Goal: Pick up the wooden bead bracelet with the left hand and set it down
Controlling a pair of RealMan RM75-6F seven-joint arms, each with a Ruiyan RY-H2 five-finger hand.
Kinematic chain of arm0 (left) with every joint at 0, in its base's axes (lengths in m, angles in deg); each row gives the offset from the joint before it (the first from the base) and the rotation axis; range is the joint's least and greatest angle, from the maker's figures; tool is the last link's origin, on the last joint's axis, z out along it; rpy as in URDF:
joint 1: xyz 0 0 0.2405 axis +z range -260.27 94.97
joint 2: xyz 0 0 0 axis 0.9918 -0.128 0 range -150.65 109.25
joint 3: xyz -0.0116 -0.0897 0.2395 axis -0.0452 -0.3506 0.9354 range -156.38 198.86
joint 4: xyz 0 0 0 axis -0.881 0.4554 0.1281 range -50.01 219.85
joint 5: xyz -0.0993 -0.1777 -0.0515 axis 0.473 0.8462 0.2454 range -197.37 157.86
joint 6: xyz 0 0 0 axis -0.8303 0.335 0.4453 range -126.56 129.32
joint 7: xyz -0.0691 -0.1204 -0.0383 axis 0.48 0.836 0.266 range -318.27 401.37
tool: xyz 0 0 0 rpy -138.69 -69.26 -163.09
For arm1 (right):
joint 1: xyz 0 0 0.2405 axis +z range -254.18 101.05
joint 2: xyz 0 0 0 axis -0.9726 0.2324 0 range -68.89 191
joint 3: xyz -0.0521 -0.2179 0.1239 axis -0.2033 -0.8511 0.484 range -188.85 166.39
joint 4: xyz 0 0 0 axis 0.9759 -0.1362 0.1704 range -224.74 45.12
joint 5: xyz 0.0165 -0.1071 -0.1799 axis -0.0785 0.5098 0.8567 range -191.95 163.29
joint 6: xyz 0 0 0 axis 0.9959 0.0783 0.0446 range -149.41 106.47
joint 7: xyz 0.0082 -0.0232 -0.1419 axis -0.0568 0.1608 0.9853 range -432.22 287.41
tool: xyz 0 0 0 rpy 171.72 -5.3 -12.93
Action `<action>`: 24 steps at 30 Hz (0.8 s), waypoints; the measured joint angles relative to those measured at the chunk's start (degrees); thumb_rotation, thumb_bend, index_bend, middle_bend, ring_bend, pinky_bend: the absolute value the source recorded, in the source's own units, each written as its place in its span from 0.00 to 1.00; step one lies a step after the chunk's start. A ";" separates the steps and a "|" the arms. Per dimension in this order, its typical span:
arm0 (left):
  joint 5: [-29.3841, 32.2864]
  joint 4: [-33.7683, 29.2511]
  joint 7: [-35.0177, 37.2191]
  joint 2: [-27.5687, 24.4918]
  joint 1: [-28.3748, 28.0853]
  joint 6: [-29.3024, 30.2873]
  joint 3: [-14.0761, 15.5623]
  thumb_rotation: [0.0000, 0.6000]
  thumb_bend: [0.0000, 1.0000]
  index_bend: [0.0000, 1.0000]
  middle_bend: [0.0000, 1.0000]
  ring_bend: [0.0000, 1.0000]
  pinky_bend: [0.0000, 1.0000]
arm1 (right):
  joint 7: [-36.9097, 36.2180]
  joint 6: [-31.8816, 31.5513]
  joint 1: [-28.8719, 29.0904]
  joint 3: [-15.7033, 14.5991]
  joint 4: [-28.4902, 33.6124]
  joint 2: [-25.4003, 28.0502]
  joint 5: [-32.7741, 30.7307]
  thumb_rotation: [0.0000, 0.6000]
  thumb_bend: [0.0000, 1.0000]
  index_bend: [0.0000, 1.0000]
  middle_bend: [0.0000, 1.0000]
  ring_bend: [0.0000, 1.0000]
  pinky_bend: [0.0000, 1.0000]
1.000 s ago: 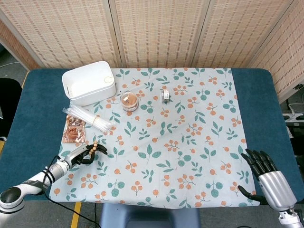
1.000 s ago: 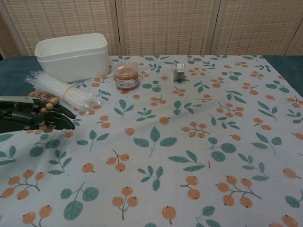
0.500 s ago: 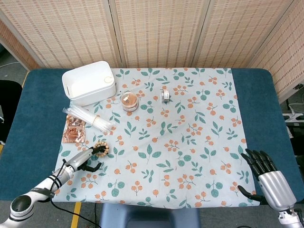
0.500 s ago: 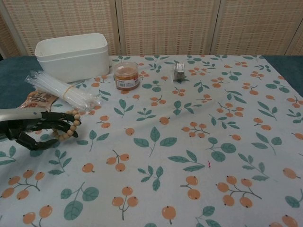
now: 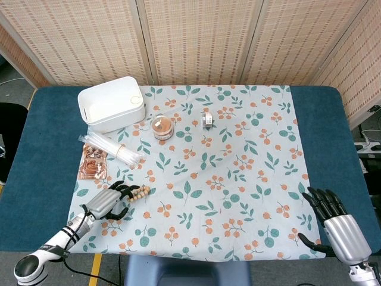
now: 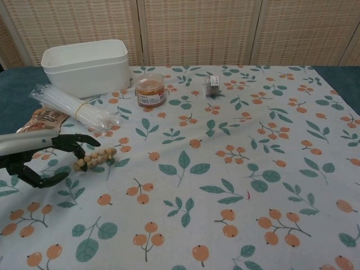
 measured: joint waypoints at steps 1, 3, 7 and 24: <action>0.96 0.42 -1.31 0.64 0.35 -1.07 -0.71 1.00 0.52 0.13 0.48 0.12 0.00 | 0.01 0.02 0.00 -0.02 -0.01 -0.01 0.02 0.72 0.20 0.00 0.00 0.00 0.00; 2.36 1.23 -3.10 1.44 0.71 -2.53 -1.56 1.00 0.52 0.14 0.49 0.13 0.00 | 0.09 0.06 0.01 -0.04 0.00 -0.04 0.07 0.72 0.20 0.00 0.00 0.00 0.00; 5.03 2.63 -6.09 2.64 1.17 -4.93 -3.06 1.00 0.52 0.14 0.48 0.14 0.00 | 0.20 0.13 0.03 -0.02 0.02 -0.09 0.03 0.72 0.20 0.00 0.00 0.00 0.00; 15.84 -2.60 -26.45 5.21 22.73 -19.40 -15.32 1.00 0.50 0.00 0.00 0.00 0.00 | 4.29 -0.09 -0.60 0.90 0.07 -1.16 -1.95 0.72 0.20 0.00 0.00 0.00 0.00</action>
